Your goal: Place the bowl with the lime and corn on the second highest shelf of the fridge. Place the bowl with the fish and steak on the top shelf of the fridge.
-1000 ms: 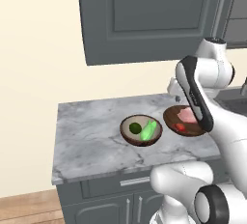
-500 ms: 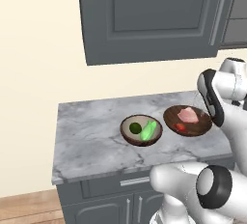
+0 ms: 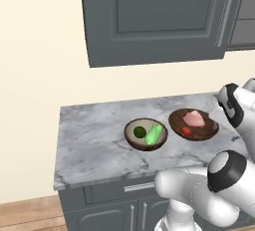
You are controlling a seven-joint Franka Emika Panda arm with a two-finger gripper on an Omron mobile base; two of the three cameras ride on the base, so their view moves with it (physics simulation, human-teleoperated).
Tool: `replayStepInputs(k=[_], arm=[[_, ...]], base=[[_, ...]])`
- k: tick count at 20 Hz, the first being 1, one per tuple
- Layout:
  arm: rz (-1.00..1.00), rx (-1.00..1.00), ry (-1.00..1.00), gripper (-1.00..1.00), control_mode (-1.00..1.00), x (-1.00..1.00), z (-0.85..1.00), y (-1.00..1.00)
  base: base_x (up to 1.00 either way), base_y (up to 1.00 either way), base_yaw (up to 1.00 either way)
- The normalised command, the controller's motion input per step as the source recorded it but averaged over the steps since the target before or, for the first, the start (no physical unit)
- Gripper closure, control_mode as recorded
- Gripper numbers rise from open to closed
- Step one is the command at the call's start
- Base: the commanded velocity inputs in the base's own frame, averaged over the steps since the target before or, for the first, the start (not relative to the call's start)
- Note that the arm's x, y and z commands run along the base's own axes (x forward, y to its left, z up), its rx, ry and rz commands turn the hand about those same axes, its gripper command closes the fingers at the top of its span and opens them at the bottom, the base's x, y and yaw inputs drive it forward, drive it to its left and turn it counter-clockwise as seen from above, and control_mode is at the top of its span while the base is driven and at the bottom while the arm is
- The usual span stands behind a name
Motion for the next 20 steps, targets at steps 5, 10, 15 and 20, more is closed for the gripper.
replayStepInputs(k=[5,10,15,20], arm=[[-0.05,0.04,-0.04,-1.0,-1.0,0.16,-0.45,0.0],[-0.07,0.0,0.0,-1.0,-1.0,0.56,-0.22,0.0],[-0.05,0.0,0.0,-1.0,-1.0,0.36,-0.21,0.0],[-0.05,0.0,0.0,-1.0,-1.0,0.29,-0.31,0.0]], base=[[0.0,0.0,0.0],[0.0,0.0,0.0],[0.0,0.0,0.0],[0.0,0.0,0.0]])
